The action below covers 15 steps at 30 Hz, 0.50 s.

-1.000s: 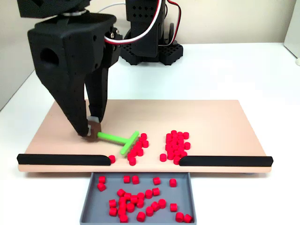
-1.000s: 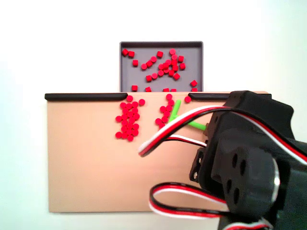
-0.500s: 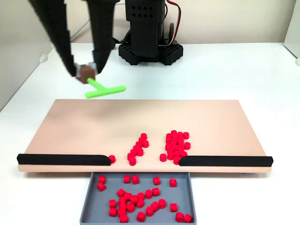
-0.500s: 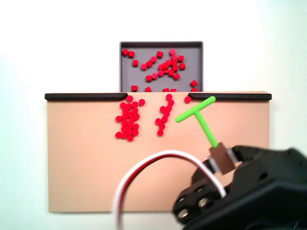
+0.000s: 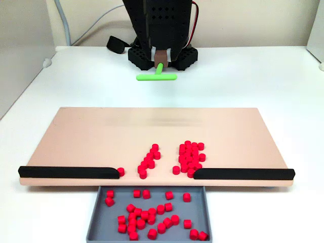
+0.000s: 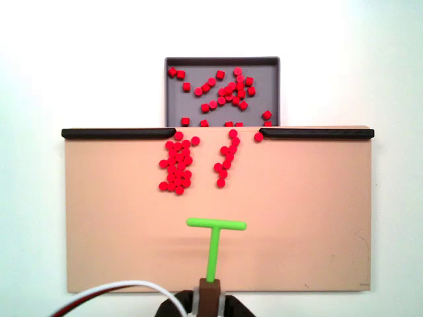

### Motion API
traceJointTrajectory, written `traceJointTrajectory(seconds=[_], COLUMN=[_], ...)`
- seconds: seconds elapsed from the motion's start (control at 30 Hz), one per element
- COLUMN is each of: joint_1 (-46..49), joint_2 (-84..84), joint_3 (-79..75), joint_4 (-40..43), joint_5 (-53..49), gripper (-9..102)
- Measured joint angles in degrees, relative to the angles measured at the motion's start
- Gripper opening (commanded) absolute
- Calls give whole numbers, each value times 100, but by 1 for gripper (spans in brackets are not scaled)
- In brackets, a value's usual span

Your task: Gather the right side granules

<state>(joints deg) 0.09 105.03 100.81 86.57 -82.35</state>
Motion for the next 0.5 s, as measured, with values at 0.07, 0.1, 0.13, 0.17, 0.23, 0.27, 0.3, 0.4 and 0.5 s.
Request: traceJointTrajectory(seconds=[0.07, 0.1, 0.13, 0.17, 0.23, 0.27, 0.3, 0.4, 0.5], joint_1=[-70, -70, -70, -70, -70, -70, -53, 35, 79], joint_2=[79, 114, 141, 158, 193, 211, 211, 211, 211], joint_3=[176, 246, 281, 281, 281, 281, 281, 281, 281], joint_4=[0, 0, 0, 0, 0, 0, 0, 0, 0], joint_5=[35, 35, 35, 26, -44, -105, -193, -431, -536], gripper=[0, 0, 0, 0, 0, 0, 0, 0, 0])
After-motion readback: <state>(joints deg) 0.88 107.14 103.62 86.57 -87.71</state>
